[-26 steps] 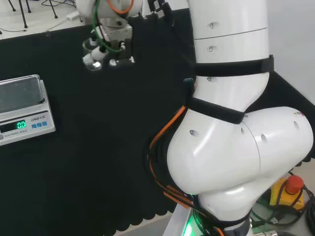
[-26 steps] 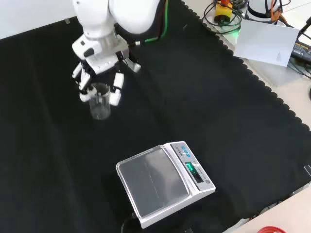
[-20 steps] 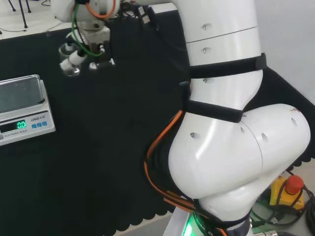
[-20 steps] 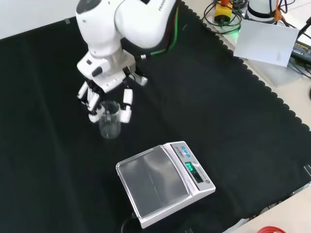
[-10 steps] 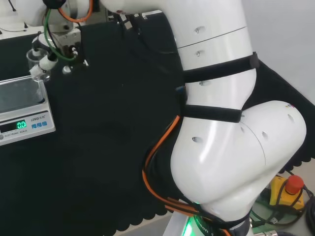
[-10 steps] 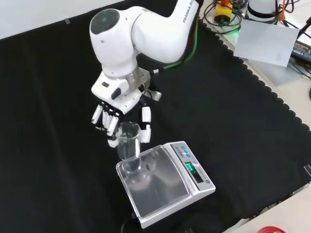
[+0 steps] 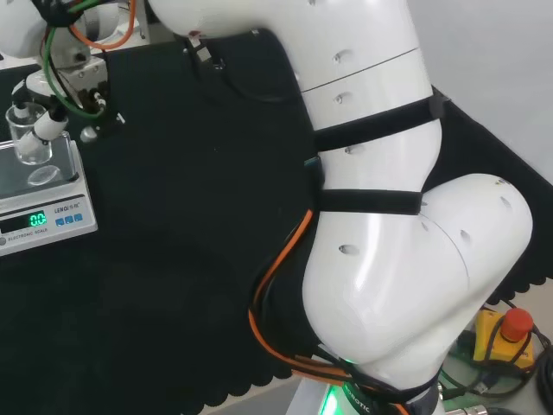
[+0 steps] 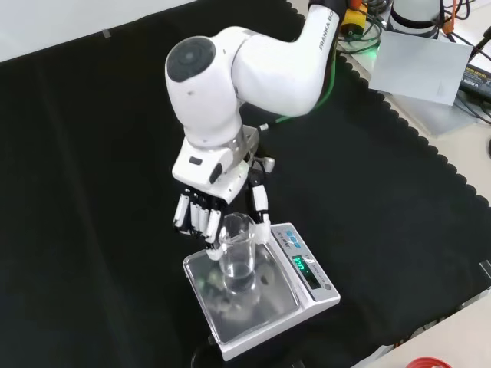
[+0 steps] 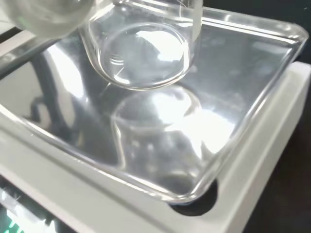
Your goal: Put the beaker on the electronic balance.
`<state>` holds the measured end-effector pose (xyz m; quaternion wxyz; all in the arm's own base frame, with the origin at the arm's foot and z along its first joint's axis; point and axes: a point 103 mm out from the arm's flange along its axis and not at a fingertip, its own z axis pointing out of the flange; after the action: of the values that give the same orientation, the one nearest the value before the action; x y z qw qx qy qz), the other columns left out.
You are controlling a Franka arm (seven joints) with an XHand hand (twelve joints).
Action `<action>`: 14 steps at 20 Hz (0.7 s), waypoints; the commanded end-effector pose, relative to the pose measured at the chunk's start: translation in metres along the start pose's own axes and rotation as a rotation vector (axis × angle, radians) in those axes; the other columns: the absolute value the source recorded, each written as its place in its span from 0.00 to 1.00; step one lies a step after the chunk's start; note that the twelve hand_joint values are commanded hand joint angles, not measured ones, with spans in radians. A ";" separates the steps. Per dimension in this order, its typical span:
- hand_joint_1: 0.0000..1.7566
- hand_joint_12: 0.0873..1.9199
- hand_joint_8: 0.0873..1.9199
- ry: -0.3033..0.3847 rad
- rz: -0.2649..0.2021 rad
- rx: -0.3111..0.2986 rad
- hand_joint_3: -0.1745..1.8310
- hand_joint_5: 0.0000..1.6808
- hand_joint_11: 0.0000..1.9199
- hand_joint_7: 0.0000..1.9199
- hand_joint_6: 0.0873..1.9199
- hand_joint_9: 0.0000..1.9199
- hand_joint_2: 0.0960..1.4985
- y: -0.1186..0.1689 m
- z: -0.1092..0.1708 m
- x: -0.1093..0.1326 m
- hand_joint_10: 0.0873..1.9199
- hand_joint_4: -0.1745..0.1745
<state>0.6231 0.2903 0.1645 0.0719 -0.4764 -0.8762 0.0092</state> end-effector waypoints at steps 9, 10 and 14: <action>0.42 0.77 0.56 0.057 -0.068 0.103 0.24 0.04 0.14 0.33 0.11 0.39 0.34 0.011 0.030 0.012 0.37 0.51; 0.40 0.79 0.55 0.063 -0.070 0.100 0.22 0.02 0.11 0.28 0.03 0.34 0.33 0.011 0.028 0.011 0.38 0.50; 0.35 0.83 0.47 0.101 -0.069 0.077 0.15 0.00 0.01 0.14 0.00 0.22 0.33 0.004 0.020 0.002 0.41 0.54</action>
<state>0.6246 0.3068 0.1401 0.1192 -0.4454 -0.8867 0.0335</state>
